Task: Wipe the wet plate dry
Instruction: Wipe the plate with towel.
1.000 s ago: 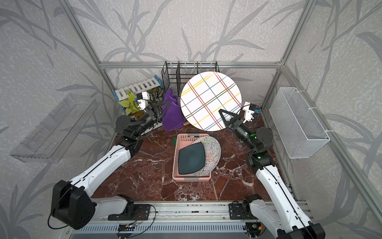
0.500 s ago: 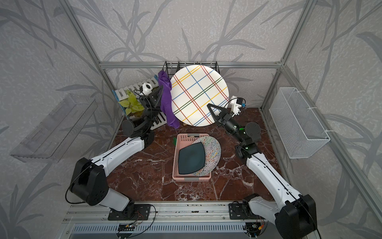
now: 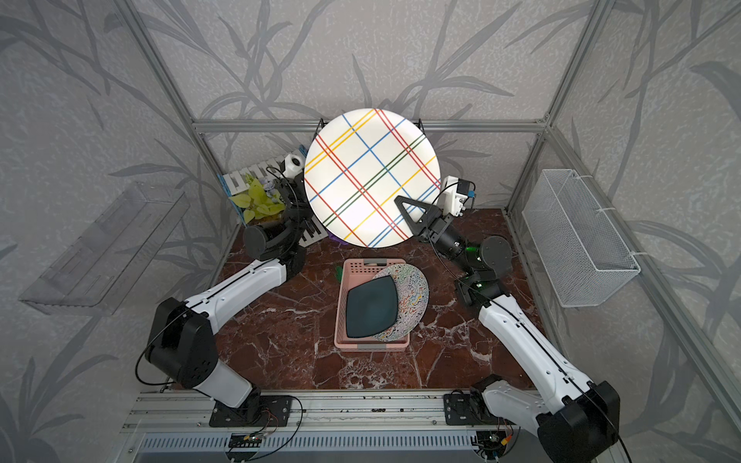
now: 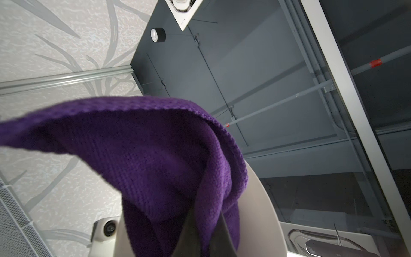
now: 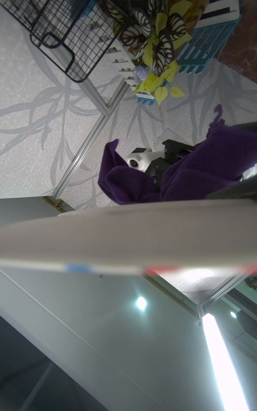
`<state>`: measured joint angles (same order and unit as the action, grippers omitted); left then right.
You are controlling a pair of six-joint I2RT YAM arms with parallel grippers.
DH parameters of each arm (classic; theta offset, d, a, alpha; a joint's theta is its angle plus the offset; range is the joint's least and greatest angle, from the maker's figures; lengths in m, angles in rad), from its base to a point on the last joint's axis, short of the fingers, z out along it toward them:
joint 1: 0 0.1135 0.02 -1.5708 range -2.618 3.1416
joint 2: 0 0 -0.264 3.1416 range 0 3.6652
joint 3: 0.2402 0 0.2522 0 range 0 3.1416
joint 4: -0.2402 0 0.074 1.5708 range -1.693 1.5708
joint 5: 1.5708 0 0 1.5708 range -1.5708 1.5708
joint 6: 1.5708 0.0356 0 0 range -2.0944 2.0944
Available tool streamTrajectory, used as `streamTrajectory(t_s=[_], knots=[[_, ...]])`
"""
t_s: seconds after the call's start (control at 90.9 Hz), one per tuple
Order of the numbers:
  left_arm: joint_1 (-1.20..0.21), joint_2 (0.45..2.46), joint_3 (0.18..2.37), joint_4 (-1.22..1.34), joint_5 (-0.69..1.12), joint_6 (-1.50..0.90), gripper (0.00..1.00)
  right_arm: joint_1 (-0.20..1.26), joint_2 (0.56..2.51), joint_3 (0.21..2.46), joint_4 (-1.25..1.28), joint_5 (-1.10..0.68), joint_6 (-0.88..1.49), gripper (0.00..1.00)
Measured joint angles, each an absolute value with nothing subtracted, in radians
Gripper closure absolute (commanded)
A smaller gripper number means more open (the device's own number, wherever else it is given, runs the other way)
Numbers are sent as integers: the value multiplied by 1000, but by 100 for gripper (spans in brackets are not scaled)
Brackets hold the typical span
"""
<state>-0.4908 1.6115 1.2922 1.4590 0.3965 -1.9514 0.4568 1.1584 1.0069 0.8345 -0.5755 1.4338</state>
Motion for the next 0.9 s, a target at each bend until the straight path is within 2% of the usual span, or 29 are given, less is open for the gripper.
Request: streamTrajectory(t_s=[0.187, 0.33, 0.506, 0.627, 0.737, 0.902], knots=[[-560, 1649, 1351, 1456, 374, -1960, 100, 513, 1270, 1107, 895, -588, 1443, 100], [-657, 1655, 1351, 1446, 366, -1954, 100, 454, 1344, 1279, 894, -584, 1466, 100], [-602, 1660, 1404, 1438, 364, -1949, 100, 371, 1332, 1308, 880, -570, 1474, 100], [-532, 1718, 1587, 1417, 353, -1954, 100, 467, 1306, 1239, 878, -565, 1446, 100], [-549, 1790, 1712, 1428, 346, -1974, 100, 564, 1317, 1239, 883, -589, 1404, 100], [-653, 1842, 1681, 1463, 339, -1995, 100, 525, 1396, 1364, 887, -596, 1400, 100]])
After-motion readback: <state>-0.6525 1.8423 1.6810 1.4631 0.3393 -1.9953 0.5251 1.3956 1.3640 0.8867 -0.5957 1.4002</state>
